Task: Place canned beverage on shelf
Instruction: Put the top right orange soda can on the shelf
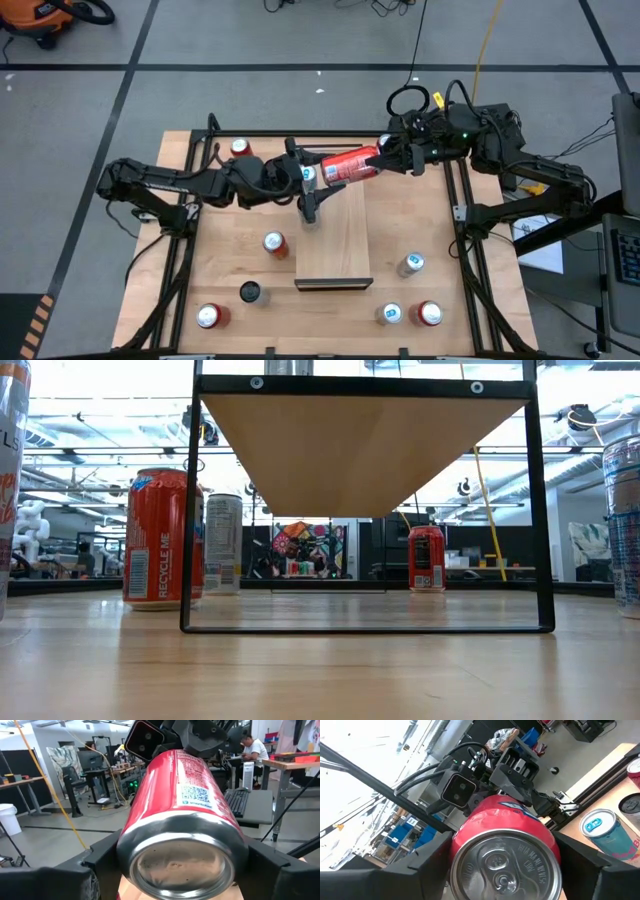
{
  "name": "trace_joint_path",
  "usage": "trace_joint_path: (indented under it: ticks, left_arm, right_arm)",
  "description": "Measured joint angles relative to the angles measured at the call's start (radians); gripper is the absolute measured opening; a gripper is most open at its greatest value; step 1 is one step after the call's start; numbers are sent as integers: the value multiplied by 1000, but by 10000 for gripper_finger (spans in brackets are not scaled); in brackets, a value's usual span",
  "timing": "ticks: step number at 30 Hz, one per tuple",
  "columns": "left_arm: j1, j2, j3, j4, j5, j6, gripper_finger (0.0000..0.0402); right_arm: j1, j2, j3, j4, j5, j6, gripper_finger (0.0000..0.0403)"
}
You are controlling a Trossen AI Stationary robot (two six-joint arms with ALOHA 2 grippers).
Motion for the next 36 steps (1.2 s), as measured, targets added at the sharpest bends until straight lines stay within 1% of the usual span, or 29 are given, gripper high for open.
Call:
trace_joint_path:
  ticks: [7, 13, 15, 20, 24, 30, 34, 36]
  left_arm:
    - [-19, -8, -1, 50, -6, -44, 291]
    - [-23, -29, -1, 93, -9, -153, 291]
    - [-27, -34, -1, 119, -13, -178, 291]
    - [-28, -36, -1, 347, -23, -284, 291]
    - [-28, -40, -1, 473, -24, -396, 291]
    - [-19, -37, -1, 523, -15, -617, 291]
    - [-19, -25, -1, 556, 25, -716, 291]
    - [-19, -11, -1, 583, 37, -742, 291]
  right_arm:
    - [0, -1, 0, 54, -2, -27, 325]
    - [0, -2, 0, 166, 1, -28, 354]
    - [0, -2, 0, 205, 4, -52, 356]
    - [0, -4, 1, 315, 63, -156, 356]
    - [0, -4, 1, 442, 117, -263, 356]
    - [2, -4, 1, 535, 186, -406, 356]
    - [3, 3, 0, 555, 190, -430, 356]
    - [10, 10, 0, 556, 190, -423, 356]
